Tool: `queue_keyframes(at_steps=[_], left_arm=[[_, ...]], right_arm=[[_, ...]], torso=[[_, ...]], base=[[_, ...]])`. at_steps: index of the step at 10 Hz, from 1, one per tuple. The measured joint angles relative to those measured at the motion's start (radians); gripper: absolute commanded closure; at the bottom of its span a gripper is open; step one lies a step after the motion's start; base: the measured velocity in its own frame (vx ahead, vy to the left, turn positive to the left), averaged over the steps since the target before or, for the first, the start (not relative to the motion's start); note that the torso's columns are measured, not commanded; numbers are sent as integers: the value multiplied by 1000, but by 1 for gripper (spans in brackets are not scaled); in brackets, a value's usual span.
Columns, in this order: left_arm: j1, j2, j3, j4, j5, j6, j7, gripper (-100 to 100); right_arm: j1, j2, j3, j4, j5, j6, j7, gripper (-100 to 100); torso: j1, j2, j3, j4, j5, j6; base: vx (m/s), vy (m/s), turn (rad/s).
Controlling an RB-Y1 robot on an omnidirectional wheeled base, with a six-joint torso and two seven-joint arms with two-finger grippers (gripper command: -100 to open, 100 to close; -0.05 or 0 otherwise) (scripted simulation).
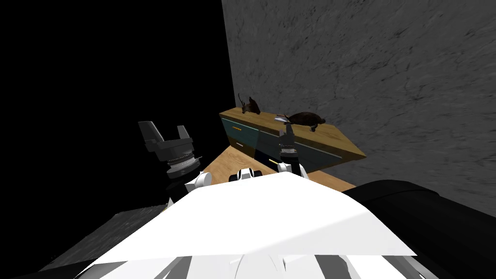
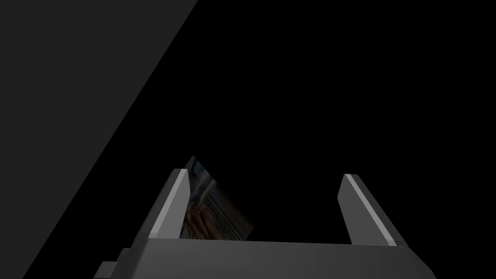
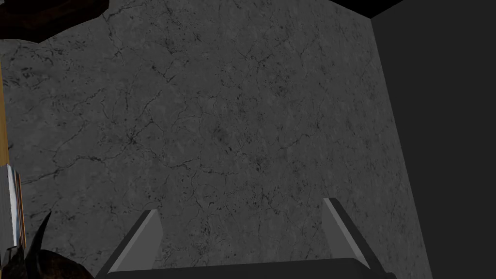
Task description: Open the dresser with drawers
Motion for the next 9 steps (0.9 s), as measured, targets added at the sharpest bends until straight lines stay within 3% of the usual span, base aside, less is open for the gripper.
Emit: queue_keyframes(at_steps=[5, 9], left_arm=[[0, 0, 0, 0, 0, 0, 0, 0], [0, 0, 0, 0, 0, 0, 0, 0]], right_arm=[[-4, -89, 20, 49, 130, 88, 40, -100], [-9, -106, 41, 82, 240, 158, 73, -100]], torso=[[0, 14, -24, 14, 0, 0], [0, 14, -24, 14, 0, 0]], base=[[108, 64, -55], [99, 43, -46]])
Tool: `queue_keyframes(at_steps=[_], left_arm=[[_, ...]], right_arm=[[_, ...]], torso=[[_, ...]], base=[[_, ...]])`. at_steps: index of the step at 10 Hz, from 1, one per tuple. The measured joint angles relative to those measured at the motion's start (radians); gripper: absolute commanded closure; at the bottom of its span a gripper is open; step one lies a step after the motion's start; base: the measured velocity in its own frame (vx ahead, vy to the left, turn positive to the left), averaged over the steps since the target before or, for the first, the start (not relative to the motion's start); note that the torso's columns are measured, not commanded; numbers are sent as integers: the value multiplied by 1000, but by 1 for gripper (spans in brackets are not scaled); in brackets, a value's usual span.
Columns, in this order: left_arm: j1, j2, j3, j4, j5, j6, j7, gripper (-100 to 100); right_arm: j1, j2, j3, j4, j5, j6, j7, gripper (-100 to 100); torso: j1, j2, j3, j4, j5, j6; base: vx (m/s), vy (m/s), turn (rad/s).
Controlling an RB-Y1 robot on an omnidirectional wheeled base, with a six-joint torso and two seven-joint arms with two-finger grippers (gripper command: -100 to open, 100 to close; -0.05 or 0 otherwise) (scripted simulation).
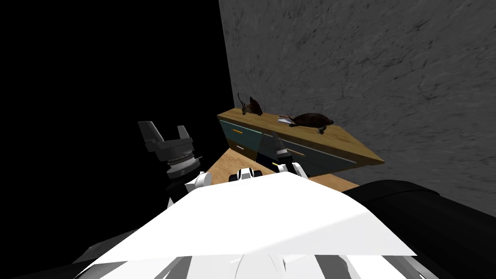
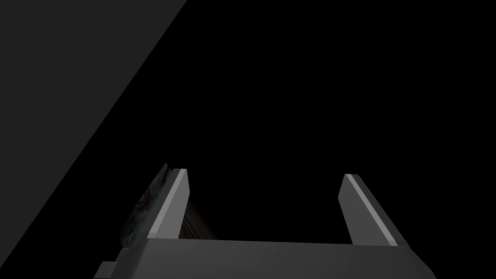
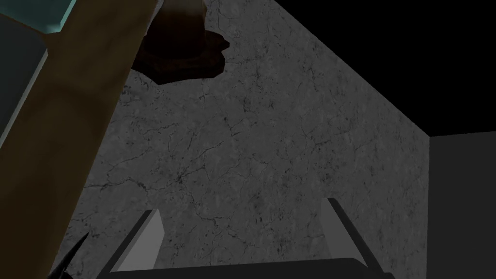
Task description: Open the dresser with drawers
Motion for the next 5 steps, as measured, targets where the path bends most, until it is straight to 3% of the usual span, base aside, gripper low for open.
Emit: queue_keyframes(at_steps=[5], left_arm=[[0, 0, 0, 0, 0, 0, 0, 0]], right_arm=[[4, -12, 22, 40, 135, 81, 41, -100]], torso=[[-1, -1, -1, 0, 0, 0]], base=[[100, 63, -51]])
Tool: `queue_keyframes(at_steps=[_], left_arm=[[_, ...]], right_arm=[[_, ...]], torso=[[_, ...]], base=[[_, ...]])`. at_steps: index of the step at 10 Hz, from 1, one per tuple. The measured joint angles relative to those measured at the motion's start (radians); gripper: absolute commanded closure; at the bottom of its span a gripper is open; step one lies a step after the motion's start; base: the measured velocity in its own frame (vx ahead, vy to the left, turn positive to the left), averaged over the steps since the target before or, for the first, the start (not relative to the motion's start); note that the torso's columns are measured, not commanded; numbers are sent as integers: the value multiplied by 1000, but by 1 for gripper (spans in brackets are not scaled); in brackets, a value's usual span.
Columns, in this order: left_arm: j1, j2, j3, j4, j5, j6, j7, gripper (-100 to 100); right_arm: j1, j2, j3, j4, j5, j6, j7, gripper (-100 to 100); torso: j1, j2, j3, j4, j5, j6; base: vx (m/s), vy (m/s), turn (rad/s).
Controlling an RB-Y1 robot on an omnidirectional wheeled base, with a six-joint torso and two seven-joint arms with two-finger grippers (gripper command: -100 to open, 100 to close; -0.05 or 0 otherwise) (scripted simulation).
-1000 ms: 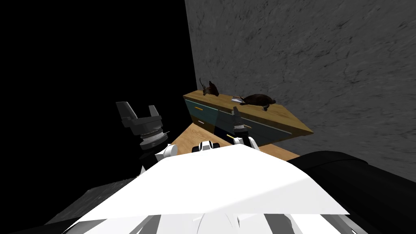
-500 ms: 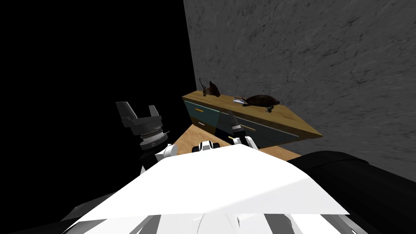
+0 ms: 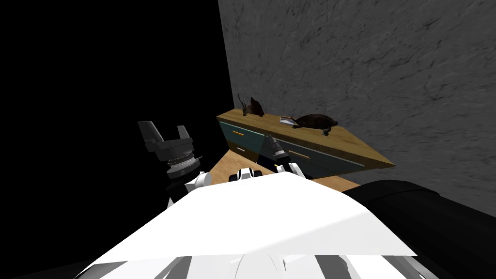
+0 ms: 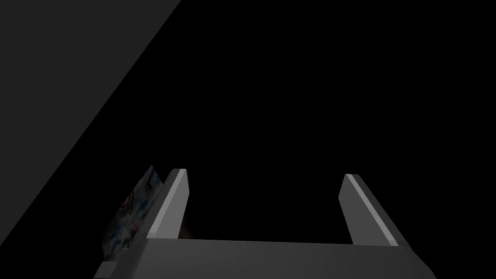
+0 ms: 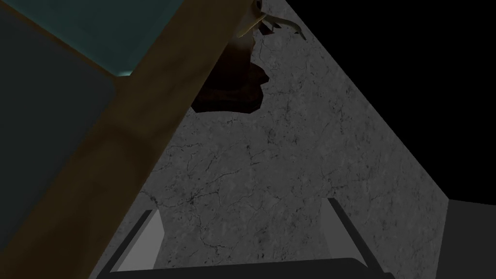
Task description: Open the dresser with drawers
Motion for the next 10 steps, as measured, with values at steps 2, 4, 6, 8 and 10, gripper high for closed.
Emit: queue_keyframes(at_steps=[2, 4, 6, 8, 10], left_arm=[[0, 0, 0, 0, 0, 0, 0, 0], [0, 0, 0, 0, 0, 0, 0, 0], [0, 0, 0, 0, 0, 0, 0, 0], [0, 0, 0, 0, 0, 0, 0, 0], [0, 0, 0, 0, 0, 0, 0, 0]], right_arm=[[-9, -7, 10, 19, 60, 48, 15, -100], [-7, -12, 19, 36, 119, 88, 31, -100], [-10, -9, 29, 62, 179, 126, 52, -100], [-21, -16, 36, 80, 225, 158, 61, -100], [-24, -11, 52, 97, 285, 204, 82, -100]], torso=[[0, 2, 1, 0, 0, 0], [1, 1, 1, 0, 0, 0], [0, 1, 0, 0, 0, 0], [1, 1, 1, 1, 0, 0], [1, -2, -1, -1, -1, -1]], base=[[100, 69, -63], [118, 71, -50], [73, 50, -19], [90, 63, -54], [78, 82, -71]])
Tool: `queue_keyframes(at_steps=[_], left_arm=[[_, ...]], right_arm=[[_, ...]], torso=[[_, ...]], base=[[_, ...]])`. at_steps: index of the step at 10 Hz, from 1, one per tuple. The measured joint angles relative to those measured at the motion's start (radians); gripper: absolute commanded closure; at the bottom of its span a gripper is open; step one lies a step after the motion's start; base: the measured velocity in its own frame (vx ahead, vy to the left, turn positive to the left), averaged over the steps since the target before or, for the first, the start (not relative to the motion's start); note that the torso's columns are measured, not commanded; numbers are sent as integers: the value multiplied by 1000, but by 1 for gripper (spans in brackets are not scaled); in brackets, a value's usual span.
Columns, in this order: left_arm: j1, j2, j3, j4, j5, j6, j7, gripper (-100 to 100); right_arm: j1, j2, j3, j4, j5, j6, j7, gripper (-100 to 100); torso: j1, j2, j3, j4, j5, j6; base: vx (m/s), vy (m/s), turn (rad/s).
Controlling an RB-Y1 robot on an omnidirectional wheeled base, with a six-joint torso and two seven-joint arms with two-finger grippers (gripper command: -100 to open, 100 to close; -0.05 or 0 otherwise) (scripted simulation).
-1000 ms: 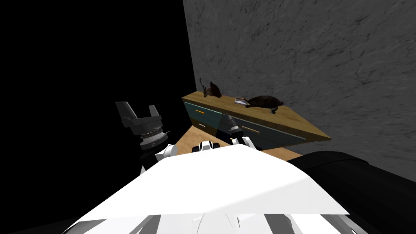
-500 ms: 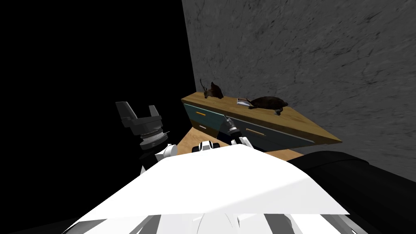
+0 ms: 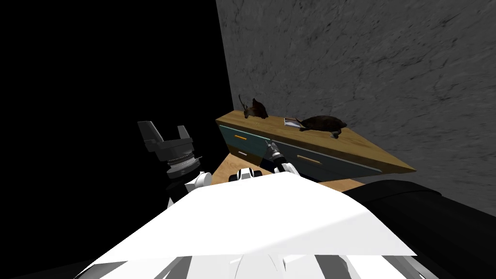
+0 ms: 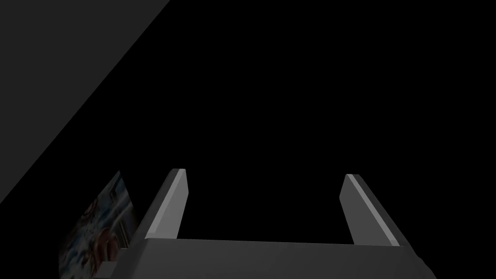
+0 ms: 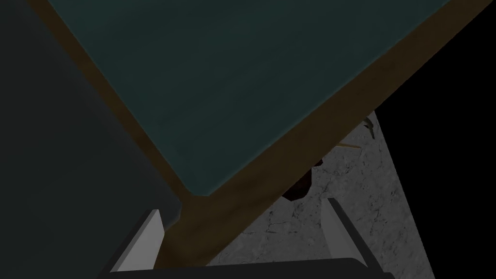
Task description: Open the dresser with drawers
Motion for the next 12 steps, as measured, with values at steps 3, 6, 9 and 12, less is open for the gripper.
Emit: queue_keyframes(at_steps=[3, 6, 9, 12], left_arm=[[0, 0, 0, 0, 0, 0, 0, 0], [0, 0, 0, 0, 0, 0, 0, 0], [0, 0, 0, 0, 0, 0, 0, 0], [0, 0, 0, 0, 0, 0, 0, 0]], right_arm=[[0, 11, 3, 30, 80, 27, 24, -100], [1, 4, 19, 47, 167, 96, 49, -100], [-1, 11, 30, 70, 249, 141, 71, -100], [-4, 10, 43, 95, 329, 198, 95, -100]], torso=[[-6, -8, -4, -4, -3, -2], [-6, -20, -11, -8, -6, -9], [-7, -24, -13, -9, -7, -11], [-9, -31, -16, -11, -10, -16]], base=[[64, 46, -43], [71, 68, -48], [77, 70, -64], [52, 69, -33]])
